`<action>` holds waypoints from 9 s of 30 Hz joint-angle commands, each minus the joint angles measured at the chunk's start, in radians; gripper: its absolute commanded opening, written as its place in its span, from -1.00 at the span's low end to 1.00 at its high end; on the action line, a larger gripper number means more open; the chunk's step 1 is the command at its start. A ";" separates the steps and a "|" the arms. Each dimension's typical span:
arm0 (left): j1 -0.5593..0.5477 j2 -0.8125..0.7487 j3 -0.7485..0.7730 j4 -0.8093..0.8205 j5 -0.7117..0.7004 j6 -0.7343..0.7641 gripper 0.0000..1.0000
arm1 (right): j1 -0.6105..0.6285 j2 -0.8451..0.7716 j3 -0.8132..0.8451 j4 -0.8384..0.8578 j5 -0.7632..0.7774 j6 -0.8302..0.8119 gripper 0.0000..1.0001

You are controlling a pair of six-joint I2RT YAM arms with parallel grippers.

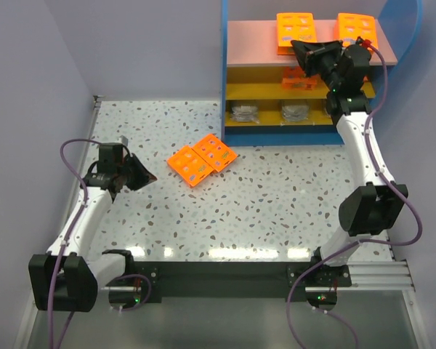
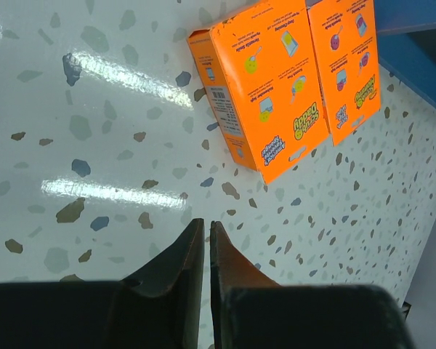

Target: Place and organize the cleaning sponges onto the shelf

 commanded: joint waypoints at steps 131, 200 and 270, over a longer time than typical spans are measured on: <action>0.054 0.138 0.228 0.035 0.083 0.069 -0.65 | 0.307 -0.595 -0.351 -0.127 0.151 -0.202 -1.00; -0.112 1.234 1.029 0.277 0.092 -0.020 -1.00 | 0.512 -0.989 -1.081 -0.458 0.142 -0.345 0.44; -0.132 0.300 0.273 0.191 0.137 0.060 -1.00 | 0.435 -1.021 -1.118 -0.090 0.166 -0.182 -1.00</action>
